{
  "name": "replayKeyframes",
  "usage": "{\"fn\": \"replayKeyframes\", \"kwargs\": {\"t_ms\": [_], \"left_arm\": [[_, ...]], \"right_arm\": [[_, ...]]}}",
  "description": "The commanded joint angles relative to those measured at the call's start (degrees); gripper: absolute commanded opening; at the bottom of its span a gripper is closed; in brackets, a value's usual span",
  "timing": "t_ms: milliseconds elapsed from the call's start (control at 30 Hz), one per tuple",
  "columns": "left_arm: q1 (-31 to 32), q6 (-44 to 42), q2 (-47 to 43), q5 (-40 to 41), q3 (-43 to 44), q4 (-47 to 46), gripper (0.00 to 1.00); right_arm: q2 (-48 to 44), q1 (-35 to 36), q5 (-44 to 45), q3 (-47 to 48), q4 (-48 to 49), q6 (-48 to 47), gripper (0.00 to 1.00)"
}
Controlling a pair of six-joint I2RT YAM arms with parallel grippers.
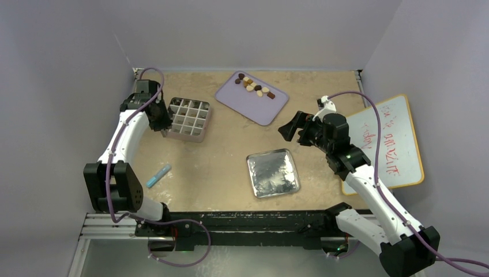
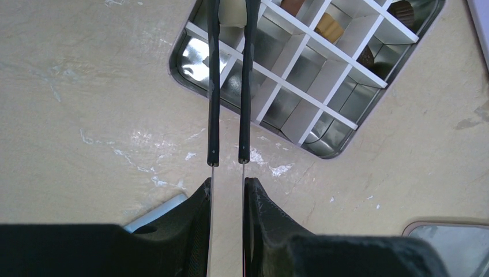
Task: Pack the chocolate
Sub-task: Place the fake chocolate in the packing box.
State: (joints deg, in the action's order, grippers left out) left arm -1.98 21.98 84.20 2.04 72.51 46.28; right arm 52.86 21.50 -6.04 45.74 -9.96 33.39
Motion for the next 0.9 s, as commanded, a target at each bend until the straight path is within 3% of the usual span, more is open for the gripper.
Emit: {"fn": "replayKeyframes", "kwargs": {"t_ms": [0, 167, 400, 867], "left_arm": [[-0.36, 0.95, 0.59, 0.29, 0.08, -1.95, 0.17], [-0.36, 1.41, 0.7, 0.4, 0.79, -1.3, 0.26], [-0.39, 2.43, -0.06, -0.63, -0.71, -2.28, 0.32], [-0.31, 0.29, -2.49, -0.35, 2.93, -2.14, 0.32]], "right_arm": [[-0.93, 0.37, -0.39, 0.83, 1.69, 0.04, 0.98], [-1.04, 0.3, -0.46, 0.58, 2.03, 0.06, 0.97], [-1.31, 0.37, -0.64, 1.07, 1.67, -0.29, 0.98], [-3.0, 0.31, -0.22, 1.07, 1.25, -0.43, 0.98]]}}
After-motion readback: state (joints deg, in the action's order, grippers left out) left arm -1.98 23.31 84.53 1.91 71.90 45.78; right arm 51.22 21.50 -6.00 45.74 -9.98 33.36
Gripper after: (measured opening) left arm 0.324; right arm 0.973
